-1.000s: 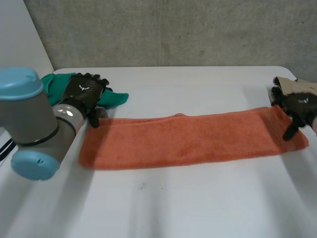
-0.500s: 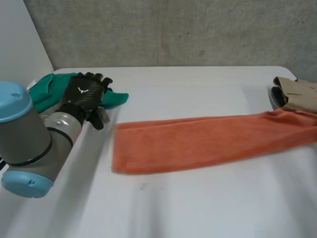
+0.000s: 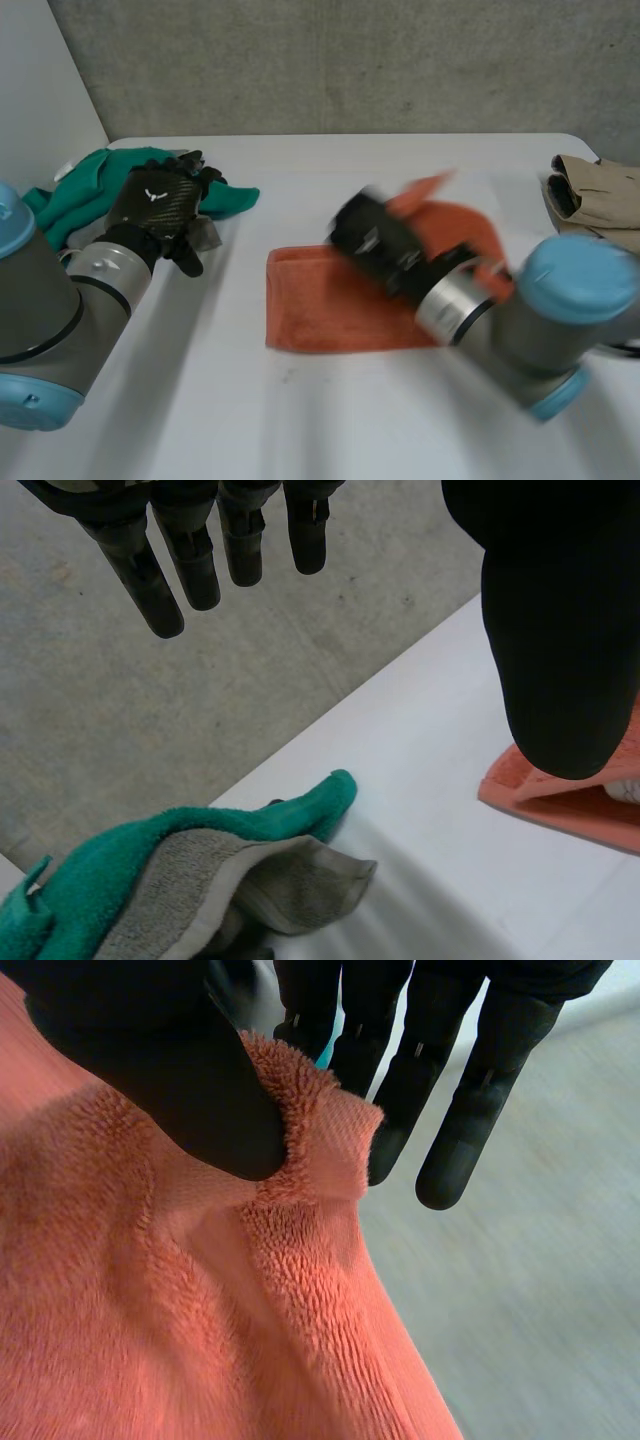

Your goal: Fold the laundry.

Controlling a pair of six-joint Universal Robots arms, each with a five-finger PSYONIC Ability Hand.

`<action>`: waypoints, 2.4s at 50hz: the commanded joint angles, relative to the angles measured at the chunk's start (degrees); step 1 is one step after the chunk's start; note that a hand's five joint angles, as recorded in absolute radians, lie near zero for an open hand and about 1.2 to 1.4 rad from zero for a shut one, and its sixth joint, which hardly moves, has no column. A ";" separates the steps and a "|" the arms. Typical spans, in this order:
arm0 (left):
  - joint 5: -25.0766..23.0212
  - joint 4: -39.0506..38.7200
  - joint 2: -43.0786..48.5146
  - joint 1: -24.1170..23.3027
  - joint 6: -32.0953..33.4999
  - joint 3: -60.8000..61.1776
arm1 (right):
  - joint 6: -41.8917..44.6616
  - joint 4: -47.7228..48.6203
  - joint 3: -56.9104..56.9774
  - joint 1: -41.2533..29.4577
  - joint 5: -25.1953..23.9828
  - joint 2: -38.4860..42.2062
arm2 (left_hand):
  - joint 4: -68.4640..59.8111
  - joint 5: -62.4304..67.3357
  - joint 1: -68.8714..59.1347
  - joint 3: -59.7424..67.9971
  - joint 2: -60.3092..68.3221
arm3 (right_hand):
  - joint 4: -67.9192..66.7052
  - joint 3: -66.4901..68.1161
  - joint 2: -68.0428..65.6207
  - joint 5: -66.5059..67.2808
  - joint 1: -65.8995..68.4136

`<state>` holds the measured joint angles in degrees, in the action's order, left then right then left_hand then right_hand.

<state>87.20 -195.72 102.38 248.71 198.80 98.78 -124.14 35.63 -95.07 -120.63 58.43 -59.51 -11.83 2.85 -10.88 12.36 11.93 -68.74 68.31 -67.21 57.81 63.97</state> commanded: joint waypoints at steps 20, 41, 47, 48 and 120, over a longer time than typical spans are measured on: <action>0.34 -0.45 3.18 -9.81 -0.17 -4.74 | -40.04 -18.83 -4.77 11.46 11.35 -12.39 | 1.83 -2.85 0.88 -2.36 -1.93 | 58.74 -58.31 57.21 -57.81 -53.97; 3.86 0.52 2.31 -10.00 -0.96 -4.83 | -24.48 -8.40 -4.07 11.33 21.20 -13.51 | 1.83 -2.85 0.88 -2.36 -1.93 | -11.26 11.69 -12.79 12.19 16.03; 4.03 0.60 -1.12 -7.10 -2.54 -3.42 | -25.44 -4.26 -2.23 -2.13 12.78 -8.62 | 1.83 -2.85 0.88 -2.36 -1.93 | -11.26 11.69 -12.79 12.19 16.03; 4.03 0.78 -1.65 -6.40 -3.06 -3.07 | -25.97 -4.43 -1.79 -4.93 10.41 -6.17 | 1.83 -2.85 0.88 -2.36 -1.93 | -11.26 11.69 -12.79 12.19 16.03; -29.69 33.45 3.97 -7.80 -15.30 -28.82 | -24.74 -8.76 -13.73 -7.42 21.55 -9.93 | 1.83 -2.85 0.88 -2.36 -1.93 | 58.74 -58.31 57.21 -57.81 -53.97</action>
<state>70.16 -170.39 106.97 240.52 182.79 71.28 -149.05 22.25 -102.60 -126.83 81.62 -71.54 -11.83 2.84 -10.88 12.36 11.93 -12.13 11.84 -11.13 2.21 11.06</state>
